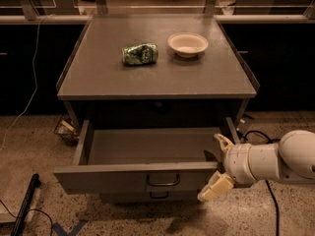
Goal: Open top drawer
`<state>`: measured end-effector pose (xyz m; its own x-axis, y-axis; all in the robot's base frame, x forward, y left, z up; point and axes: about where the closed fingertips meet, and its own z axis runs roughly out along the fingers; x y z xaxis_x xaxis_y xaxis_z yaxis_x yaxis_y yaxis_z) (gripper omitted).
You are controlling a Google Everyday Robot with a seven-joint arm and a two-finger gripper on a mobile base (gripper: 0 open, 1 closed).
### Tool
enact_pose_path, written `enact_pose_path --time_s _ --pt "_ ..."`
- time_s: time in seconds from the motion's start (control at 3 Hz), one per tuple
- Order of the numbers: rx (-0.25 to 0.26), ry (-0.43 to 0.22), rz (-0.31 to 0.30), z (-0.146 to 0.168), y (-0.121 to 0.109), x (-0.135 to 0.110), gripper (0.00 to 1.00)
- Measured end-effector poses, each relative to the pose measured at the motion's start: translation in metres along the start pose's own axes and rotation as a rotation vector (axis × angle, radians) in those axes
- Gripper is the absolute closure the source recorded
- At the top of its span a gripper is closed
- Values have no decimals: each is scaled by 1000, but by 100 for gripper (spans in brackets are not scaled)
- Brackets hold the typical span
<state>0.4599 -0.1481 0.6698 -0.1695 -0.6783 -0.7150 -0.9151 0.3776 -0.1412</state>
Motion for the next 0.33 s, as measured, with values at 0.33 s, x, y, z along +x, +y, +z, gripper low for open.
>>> enact_pose_path --time_s 0.33 --pt "0 0 0 0 0 0 0"
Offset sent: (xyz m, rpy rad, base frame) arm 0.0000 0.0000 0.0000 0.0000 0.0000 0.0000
